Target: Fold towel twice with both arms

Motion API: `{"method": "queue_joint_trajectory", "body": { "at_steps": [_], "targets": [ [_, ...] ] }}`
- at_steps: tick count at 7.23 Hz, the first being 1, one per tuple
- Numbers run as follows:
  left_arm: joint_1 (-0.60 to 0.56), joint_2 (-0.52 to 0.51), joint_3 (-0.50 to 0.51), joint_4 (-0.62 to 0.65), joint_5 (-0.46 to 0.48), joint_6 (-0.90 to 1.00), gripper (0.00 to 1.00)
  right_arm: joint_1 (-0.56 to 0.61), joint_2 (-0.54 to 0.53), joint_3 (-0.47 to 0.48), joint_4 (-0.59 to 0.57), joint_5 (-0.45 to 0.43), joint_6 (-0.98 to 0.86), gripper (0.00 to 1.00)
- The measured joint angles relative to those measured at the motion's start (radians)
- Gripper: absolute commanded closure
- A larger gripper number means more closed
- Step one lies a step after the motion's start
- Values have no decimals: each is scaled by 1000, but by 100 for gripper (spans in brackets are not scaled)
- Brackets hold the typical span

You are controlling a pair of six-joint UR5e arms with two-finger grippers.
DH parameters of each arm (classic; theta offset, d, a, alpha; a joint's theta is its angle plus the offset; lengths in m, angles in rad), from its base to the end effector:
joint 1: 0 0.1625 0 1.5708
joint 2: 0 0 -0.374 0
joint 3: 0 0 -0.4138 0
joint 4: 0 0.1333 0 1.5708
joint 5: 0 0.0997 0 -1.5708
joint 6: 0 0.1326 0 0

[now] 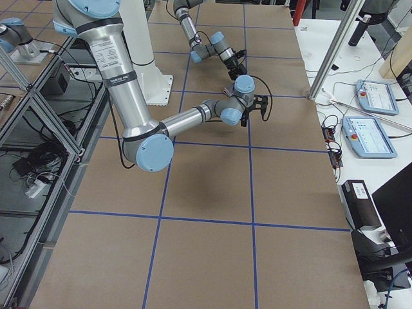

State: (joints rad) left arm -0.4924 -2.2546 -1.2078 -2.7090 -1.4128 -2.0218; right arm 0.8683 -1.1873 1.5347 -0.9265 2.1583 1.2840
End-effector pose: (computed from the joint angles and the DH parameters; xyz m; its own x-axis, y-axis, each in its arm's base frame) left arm 0.6058 -0.5000 0.2375 -0.1751 -0.3945 -0.9020 0.5870 0.6937 -0.4173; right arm -0.3911 -0.5545 0.3454 0.4341 0.1483 0.8886 -0.2218 0.9736 -0.0542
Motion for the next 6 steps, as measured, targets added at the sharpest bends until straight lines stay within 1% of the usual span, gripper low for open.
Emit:
{"method": "queue_joint_trajectory", "body": {
  "at_steps": [2, 3, 5, 6],
  "targets": [
    [-1, -1, -9, 1, 0, 0, 0, 0, 0, 0, 0, 0, 0, 0],
    [-5, 0, -35, 6, -7, 1, 0, 2, 0, 0, 0, 0, 0, 0],
    [-18, 36, -145, 47, -29, 1, 0, 11, -12, 15, 0, 2, 0, 0],
    [-30, 88, -223, 75, -45, 2, 0, 27, -28, 28, -1, 3, -1, 0]
  ]
}}
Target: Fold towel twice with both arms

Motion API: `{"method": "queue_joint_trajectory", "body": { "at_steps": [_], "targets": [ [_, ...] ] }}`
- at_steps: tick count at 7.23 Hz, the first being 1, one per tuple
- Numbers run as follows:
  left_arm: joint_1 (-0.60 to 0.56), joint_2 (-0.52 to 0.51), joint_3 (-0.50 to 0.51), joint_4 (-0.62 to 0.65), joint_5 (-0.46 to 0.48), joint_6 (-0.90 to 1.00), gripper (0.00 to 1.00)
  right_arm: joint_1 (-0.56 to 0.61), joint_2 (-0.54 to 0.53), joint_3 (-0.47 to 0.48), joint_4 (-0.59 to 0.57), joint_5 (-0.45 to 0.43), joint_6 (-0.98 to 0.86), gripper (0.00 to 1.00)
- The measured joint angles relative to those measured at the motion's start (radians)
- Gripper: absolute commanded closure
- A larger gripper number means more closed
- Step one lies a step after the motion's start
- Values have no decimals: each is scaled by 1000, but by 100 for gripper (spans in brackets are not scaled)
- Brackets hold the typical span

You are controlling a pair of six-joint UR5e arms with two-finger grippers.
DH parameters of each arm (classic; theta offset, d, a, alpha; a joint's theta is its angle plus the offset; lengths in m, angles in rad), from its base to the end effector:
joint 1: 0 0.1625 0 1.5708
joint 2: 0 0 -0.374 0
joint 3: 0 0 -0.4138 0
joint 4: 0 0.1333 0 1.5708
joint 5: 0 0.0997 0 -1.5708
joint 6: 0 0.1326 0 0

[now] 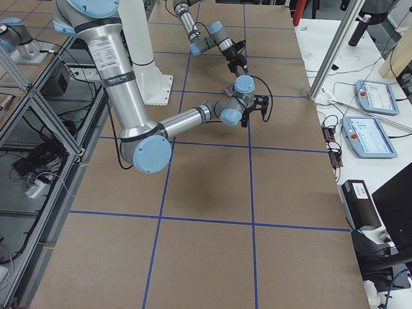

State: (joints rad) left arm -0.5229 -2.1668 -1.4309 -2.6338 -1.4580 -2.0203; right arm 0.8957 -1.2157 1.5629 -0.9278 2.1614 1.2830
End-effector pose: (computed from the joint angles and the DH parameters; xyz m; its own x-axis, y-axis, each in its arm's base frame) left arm 0.5482 -0.4871 0.1970 -0.2176 -0.3729 -0.9020 0.5541 0.7136 -0.4287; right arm -0.3698 -0.5570 0.3494 0.4302 0.1601 0.8884 -0.2454 0.9678 -0.0556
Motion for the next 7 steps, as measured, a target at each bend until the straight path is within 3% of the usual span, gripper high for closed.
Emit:
{"method": "queue_joint_trajectory", "body": {
  "at_steps": [3, 5, 7],
  "targets": [
    [-138, 219, -271, 182, -210, 117, 0, 71, -68, 21, -3, 2, -76, 0],
    [-264, 394, -368, 242, -369, 375, 0, 155, -148, 18, -6, 34, -255, 0],
    [-390, 553, -402, 325, -462, 760, 0, 290, -215, 1, -37, 103, -478, 0]
  ]
}}
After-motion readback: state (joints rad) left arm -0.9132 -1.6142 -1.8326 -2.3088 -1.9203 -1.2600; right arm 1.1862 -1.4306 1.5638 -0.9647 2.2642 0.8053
